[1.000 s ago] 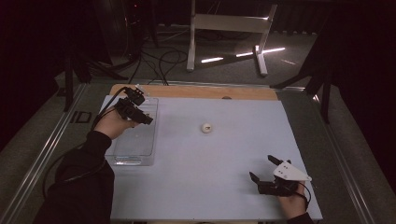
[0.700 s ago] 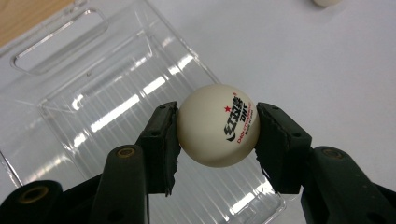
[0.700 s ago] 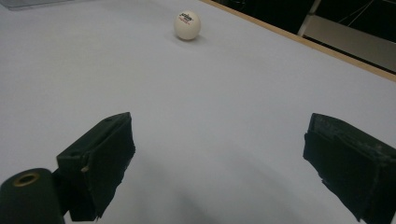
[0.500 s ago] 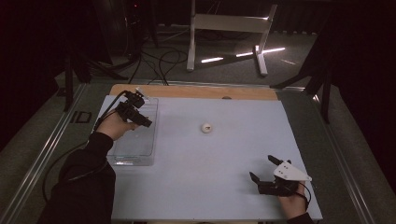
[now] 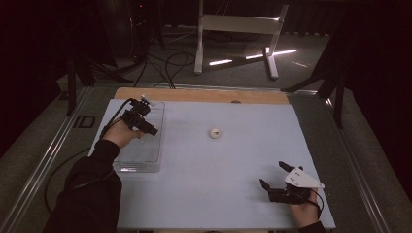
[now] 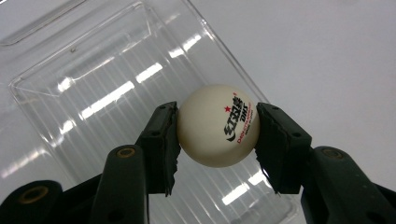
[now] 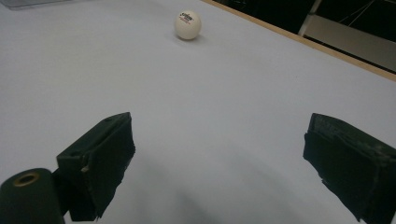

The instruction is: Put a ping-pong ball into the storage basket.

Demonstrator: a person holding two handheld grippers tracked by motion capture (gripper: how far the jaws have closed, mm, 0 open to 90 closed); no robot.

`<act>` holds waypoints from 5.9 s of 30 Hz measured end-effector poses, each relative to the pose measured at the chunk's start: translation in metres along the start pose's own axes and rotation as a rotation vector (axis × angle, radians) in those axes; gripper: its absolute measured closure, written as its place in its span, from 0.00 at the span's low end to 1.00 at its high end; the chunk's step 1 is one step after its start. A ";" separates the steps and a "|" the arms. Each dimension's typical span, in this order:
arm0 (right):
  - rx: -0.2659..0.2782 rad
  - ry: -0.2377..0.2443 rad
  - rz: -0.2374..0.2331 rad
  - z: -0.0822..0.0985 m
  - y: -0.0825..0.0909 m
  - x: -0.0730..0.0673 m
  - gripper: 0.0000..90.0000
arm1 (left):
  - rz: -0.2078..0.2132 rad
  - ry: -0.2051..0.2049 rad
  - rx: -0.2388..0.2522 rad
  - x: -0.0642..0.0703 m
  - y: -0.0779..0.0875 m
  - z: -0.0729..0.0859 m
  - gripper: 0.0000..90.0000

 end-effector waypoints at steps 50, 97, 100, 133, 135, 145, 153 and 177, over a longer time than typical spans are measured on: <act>-0.005 0.000 0.003 0.001 0.000 0.000 0.10 | -0.029 0.063 -0.114 -0.006 -0.030 0.012 0.39; -0.001 0.008 0.008 -0.001 0.000 -0.001 0.09 | 0.086 -0.004 0.034 0.022 0.024 -0.010 0.00; -0.003 0.010 0.007 0.000 0.000 -0.001 0.10 | 0.089 -0.013 0.036 0.025 0.026 -0.011 0.00; 0.000 0.005 0.001 -0.001 0.000 -0.001 0.09 | 0.167 -0.114 0.127 0.078 0.041 -0.049 0.00; 0.002 0.004 -0.001 -0.001 0.000 -0.001 0.09 | 0.171 -0.110 0.142 0.082 0.041 -0.053 0.00; 0.004 0.000 -0.003 -0.001 0.001 -0.001 0.10 | 0.196 -0.129 0.164 0.098 0.038 -0.063 0.00; 0.006 0.000 -0.005 -0.001 0.001 -0.001 0.10 | 0.183 -0.142 0.161 0.110 0.035 -0.070 0.00; 0.004 0.004 -0.007 -0.001 0.000 -0.002 0.09 | 0.168 -0.120 0.207 0.147 0.018 -0.096 0.00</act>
Point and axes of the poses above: each handheld gripper's, and its own axes: y roughly backward along the jaws, z roughly out of its underside, x roughly to its right, the point moved 9 cm from there along -y, roughly forward along the jaws, and after that the axes turned 9 degrees about -z, right-handed, at the moved point
